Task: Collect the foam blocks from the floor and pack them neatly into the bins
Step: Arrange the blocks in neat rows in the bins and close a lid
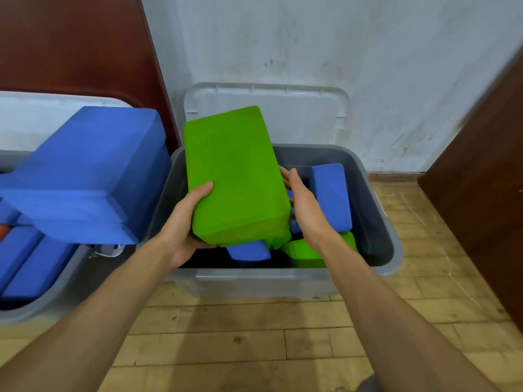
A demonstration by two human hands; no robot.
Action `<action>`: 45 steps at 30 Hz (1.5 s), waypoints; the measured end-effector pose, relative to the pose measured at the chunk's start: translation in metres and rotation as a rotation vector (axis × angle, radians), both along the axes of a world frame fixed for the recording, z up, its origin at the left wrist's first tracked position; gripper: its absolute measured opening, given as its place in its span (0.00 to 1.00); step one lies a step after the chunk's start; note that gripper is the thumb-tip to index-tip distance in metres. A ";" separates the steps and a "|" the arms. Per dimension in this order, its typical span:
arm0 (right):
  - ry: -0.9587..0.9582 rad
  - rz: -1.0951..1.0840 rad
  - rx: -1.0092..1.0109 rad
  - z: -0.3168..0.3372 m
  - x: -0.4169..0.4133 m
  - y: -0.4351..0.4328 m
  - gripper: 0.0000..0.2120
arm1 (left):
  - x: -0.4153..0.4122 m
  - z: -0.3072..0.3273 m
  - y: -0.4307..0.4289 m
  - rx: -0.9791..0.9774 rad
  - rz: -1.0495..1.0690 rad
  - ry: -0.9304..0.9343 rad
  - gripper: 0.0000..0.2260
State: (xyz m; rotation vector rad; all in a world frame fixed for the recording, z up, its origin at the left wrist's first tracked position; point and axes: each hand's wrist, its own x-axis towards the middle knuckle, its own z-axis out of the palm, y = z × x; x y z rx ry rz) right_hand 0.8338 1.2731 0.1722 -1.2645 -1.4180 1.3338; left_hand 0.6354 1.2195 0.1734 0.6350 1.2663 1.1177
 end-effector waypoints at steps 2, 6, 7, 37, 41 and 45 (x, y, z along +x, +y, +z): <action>-0.010 -0.086 0.022 0.001 0.006 0.003 0.12 | 0.002 0.009 0.003 0.030 0.037 -0.018 0.11; 0.003 -0.414 0.060 0.010 0.035 0.014 0.10 | 0.019 0.031 0.025 0.071 0.040 -0.112 0.10; -0.057 -0.445 0.085 0.013 0.045 0.019 0.11 | 0.028 0.036 0.033 0.064 0.018 -0.121 0.11; 0.489 -0.267 -0.153 0.077 0.227 0.033 0.25 | 0.246 0.076 0.123 0.094 -0.205 0.041 0.17; 0.393 -0.336 -0.239 0.044 0.237 0.037 0.16 | 0.258 0.051 0.126 0.028 -0.218 -0.058 0.15; 0.345 -0.352 -0.271 0.026 0.235 0.048 0.11 | 0.256 0.035 0.123 0.014 -0.183 -0.115 0.15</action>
